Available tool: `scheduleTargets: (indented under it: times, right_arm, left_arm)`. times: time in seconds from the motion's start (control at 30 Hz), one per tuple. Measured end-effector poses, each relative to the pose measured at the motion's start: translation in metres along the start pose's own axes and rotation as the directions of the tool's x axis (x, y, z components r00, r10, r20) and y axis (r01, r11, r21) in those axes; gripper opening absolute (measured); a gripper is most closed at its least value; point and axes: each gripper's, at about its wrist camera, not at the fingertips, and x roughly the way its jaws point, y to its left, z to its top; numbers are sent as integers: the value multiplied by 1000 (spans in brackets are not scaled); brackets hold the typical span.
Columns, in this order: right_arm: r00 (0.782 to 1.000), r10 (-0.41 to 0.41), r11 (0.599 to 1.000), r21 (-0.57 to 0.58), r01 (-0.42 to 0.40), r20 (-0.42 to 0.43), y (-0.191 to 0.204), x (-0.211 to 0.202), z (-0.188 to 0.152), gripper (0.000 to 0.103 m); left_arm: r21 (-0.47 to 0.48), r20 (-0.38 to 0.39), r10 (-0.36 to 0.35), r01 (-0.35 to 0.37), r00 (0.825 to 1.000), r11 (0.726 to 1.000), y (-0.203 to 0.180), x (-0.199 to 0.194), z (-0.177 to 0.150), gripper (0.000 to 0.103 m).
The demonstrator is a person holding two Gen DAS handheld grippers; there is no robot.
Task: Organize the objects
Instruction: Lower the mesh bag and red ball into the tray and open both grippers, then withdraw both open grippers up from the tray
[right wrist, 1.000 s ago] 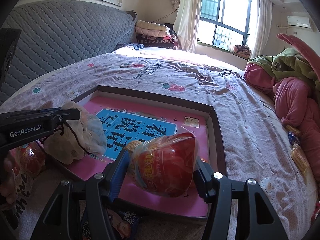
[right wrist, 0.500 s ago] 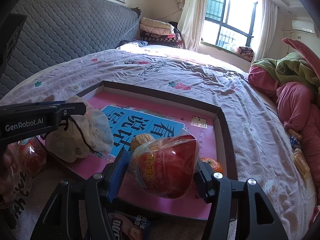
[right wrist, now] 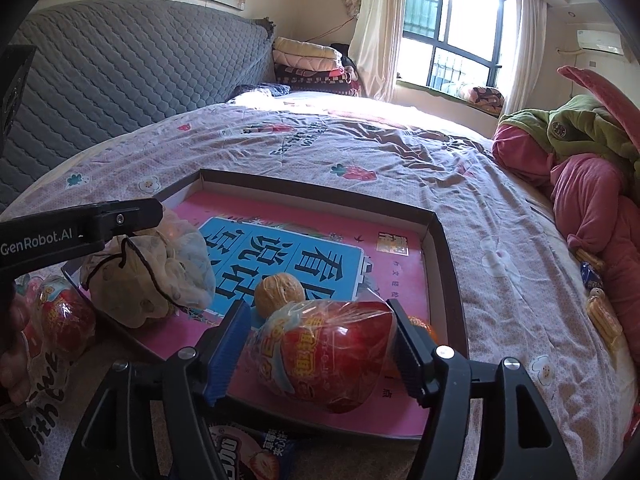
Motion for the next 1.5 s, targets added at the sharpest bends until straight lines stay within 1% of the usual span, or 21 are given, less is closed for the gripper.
scheduleTargets:
  times: [0.07, 0.17, 0.23, 0.27, 0.33, 0.5, 0.57, 0.63, 0.9, 1.13, 1.23, 1.33, 1.5]
  right_arm:
    - [1000, -1, 1000, 3, 1, 2, 0, 0, 1, 68]
    - [1000, -4, 1000, 11, 4, 5, -2, -1, 2, 68]
    - [1000, -4, 1000, 18, 4, 13, -3, -3, 3, 68]
    - [1000, -3, 1000, 22, 2, 18, -4, -4, 3, 68]
    - [1000, -3, 1000, 30, 2, 27, -6, -6, 5, 68]
    - [999, -4, 999, 46, 2, 43, -9, -11, 7, 71]
    - [999, -3, 999, 50, 1, 48, -11, -13, 8, 71]
    - [998, -4, 999, 53, 1, 56, -11, -15, 9, 71]
    - [997, 1, 997, 76, -7, 73, -14, -22, 11, 72]
    - [995, 2, 996, 90, -11, 104, -15, -34, 14, 73]
    - [992, 0, 995, 101, -13, 122, -16, -41, 16, 76]
    - [989, -6, 993, 118, -11, 146, -19, -50, 19, 76]
    - [984, -10, 988, 156, -19, 180, -26, -61, 23, 78]
  left_arm:
    - [1, 1, -3, 3, 1000, 1000, 0, 0, 0, 56]
    - [0, 4, -7, 7, 1000, 1000, 0, -2, 0, 56]
    - [-2, 22, -14, 14, 1000, 1000, 0, -6, 2, 58]
    - [-2, 31, -18, 19, 999, 1000, 0, -8, 2, 61]
    - [-2, 51, -27, 27, 998, 1000, 0, -13, 4, 64]
    - [-6, 86, -31, 32, 996, 999, 0, -21, 7, 65]
    - [-11, 94, -30, 31, 995, 999, 1, -24, 8, 67]
    - [-17, 100, -29, 31, 995, 999, 3, -26, 8, 71]
    - [-19, 117, -9, 12, 993, 1000, 6, -32, 10, 73]
    - [20, 132, -3, 0, 991, 1000, 4, -40, 11, 74]
    - [30, 153, 8, -13, 988, 999, 4, -47, 11, 74]
    - [39, 182, 16, -23, 983, 999, 3, -56, 12, 74]
    - [66, 209, 17, -31, 978, 997, -1, -68, 11, 75]
